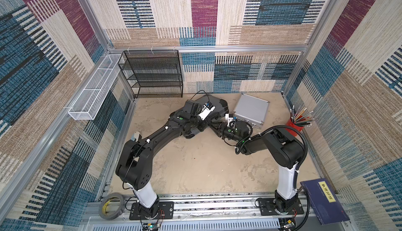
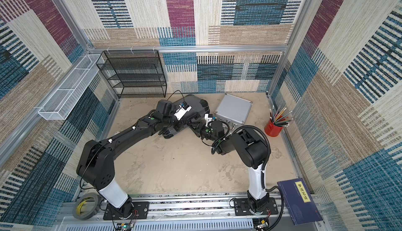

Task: Open the poker set cases
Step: Open the fastener on the poker set case.

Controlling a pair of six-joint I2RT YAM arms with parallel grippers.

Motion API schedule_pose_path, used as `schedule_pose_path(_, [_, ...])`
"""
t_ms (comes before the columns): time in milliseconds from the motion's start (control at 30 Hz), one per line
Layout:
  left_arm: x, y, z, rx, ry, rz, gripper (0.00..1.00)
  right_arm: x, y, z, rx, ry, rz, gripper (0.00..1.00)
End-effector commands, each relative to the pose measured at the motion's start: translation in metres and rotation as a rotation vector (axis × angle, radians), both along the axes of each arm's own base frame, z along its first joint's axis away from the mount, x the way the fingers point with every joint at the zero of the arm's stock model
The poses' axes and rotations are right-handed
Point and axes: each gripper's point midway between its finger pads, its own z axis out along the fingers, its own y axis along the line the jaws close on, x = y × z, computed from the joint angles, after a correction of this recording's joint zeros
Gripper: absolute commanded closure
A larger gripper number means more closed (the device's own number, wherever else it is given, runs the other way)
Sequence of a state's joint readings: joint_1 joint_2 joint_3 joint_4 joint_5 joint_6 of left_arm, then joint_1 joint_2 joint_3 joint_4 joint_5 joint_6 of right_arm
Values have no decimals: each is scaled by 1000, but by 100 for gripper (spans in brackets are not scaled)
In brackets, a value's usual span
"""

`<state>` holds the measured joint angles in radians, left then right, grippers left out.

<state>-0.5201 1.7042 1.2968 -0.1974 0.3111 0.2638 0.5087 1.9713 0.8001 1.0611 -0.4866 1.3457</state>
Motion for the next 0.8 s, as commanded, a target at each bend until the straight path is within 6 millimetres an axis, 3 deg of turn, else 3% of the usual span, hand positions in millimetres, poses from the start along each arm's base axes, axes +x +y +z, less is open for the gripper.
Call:
schedule_pose_path(0, [2, -20, 28, -125, -54, -47, 100, 7, -2, 6, -2, -11, -35, 73])
schedule_pose_path(767, [1, -21, 25, -123, -48, -55, 100, 17, -6, 16, -39, 7, -86, 85])
